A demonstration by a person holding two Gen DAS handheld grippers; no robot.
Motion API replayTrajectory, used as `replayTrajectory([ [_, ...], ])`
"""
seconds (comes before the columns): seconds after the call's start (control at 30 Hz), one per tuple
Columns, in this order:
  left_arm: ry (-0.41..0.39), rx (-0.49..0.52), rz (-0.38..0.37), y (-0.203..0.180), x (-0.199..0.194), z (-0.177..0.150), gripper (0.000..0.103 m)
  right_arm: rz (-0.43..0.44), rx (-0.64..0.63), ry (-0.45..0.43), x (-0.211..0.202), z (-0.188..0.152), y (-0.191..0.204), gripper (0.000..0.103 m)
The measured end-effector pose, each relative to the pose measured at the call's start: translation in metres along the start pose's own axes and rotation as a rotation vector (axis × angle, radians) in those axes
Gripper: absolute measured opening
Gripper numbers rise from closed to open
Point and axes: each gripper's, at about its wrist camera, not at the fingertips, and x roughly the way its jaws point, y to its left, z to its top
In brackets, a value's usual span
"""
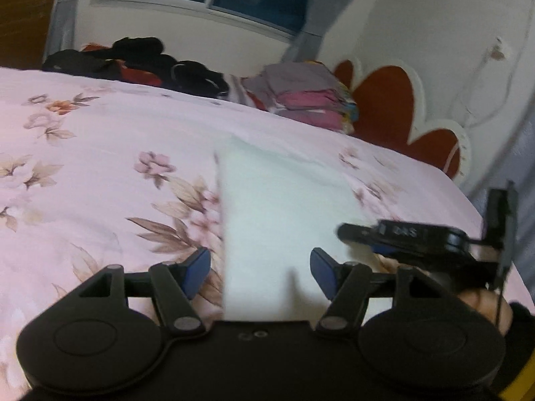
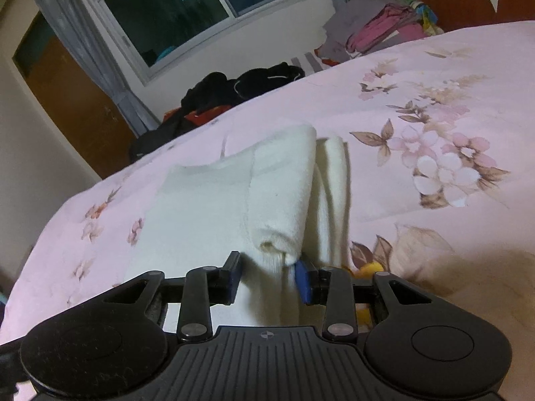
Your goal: Fold small clothes
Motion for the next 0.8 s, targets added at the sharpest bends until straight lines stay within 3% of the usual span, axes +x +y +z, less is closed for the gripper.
replayTrajectory([
  [0.1, -0.012, -0.018, 0.015, 0.008, 0.008, 0.011, 0.065, -0.013, -0.011, -0.011, 0.003, 0.003, 0.004, 0.033],
  [0.13, -0.015, -0.018, 0.02, 0.008, 0.011, 0.015, 0.065, -0.013, -0.019, -0.013, 0.003, 0.005, 0.004, 0.015],
  [0.6, 0.022, -0.023, -0.004, 0.004, 0.046, 0.028, 0.065, -0.106, -0.155, -0.1, -0.023, 0.004, 0.018, 0.011],
  [0.7, 0.042, -0.015, -0.004, 0.005, 0.053, 0.025, 0.065, -0.151, -0.133, -0.071, -0.016, -0.002, 0.004, 0.011],
  [0.8, 0.084, -0.021, 0.004, 0.006, 0.066, 0.019, 0.065, -0.127, -0.099, -0.048, -0.004, -0.002, -0.008, 0.011],
])
